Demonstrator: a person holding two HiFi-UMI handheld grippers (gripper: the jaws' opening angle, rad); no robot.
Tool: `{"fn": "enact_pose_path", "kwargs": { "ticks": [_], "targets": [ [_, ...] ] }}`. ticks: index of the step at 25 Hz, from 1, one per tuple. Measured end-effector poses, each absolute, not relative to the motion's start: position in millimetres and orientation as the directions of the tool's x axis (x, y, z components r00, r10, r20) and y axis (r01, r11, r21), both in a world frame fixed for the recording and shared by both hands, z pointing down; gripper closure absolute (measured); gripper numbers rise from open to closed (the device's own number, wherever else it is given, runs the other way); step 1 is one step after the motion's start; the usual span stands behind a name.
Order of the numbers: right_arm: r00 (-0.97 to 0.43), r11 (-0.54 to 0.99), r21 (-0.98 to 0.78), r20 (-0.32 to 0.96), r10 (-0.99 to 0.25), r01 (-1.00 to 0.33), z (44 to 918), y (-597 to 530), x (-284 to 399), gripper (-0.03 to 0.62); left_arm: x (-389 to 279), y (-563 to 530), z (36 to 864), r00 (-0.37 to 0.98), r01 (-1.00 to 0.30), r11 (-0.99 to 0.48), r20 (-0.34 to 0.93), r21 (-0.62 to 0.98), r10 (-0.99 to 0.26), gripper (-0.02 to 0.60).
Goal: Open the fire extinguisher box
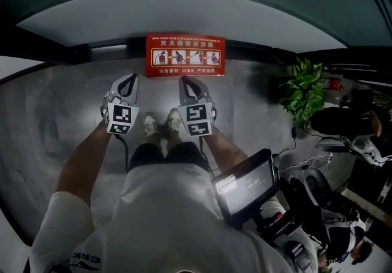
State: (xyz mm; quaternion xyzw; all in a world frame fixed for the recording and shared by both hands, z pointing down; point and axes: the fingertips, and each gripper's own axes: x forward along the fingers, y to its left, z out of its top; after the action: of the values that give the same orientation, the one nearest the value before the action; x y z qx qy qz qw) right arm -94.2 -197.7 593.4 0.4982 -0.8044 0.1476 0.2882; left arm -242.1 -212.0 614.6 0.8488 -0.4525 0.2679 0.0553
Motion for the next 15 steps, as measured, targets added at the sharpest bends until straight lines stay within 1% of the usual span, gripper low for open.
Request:
{"fn": "enact_pose_path", "kwargs": {
  "ticks": [3,7,8,10,11,12,15],
  "targets": [
    [-0.345,0.500,0.075,0.636,-0.690,-0.863,626.1,-204.6,-98.0,0.582,-241.4,-215.2,642.0,0.438,-0.764,-0.613,0.535,-0.203,-0.723,0.578],
    [-0.348,0.548,0.102,0.672,-0.653,-0.831,657.7,-209.0,-102.5,0.580,-230.0,-216.9,673.3,0.452,-0.671,-0.682,0.570,-0.289,-0.686,0.571],
    [-0.350,0.564,0.116,0.678,-0.647,-0.818,664.8,-208.4,-104.9,0.580,-226.8,-215.6,681.5,0.458,-0.642,-0.702,0.579,-0.308,-0.674,0.555],
    [-0.353,0.599,0.147,0.688,-0.633,-0.787,679.4,-206.0,-110.1,0.570,-220.6,-213.6,700.2,0.465,-0.578,-0.737,0.601,-0.350,-0.650,0.500],
    [-0.356,0.617,0.160,0.694,-0.626,-0.771,686.9,-204.5,-112.3,0.540,-217.9,-213.2,710.2,0.462,-0.541,-0.751,0.613,-0.378,-0.641,0.474],
    [-0.358,0.631,0.171,0.700,-0.618,-0.756,694.1,-202.8,-114.2,0.526,-215.5,-213.1,719.7,0.454,-0.502,-0.762,0.625,-0.410,-0.635,0.452],
    [-0.358,0.658,0.190,0.714,-0.602,-0.728,711.6,-197.6,-117.7,0.505,-208.0,-213.3,741.1,0.428,-0.389,-0.775,0.647,-0.498,-0.631,0.386]
  ]
}}
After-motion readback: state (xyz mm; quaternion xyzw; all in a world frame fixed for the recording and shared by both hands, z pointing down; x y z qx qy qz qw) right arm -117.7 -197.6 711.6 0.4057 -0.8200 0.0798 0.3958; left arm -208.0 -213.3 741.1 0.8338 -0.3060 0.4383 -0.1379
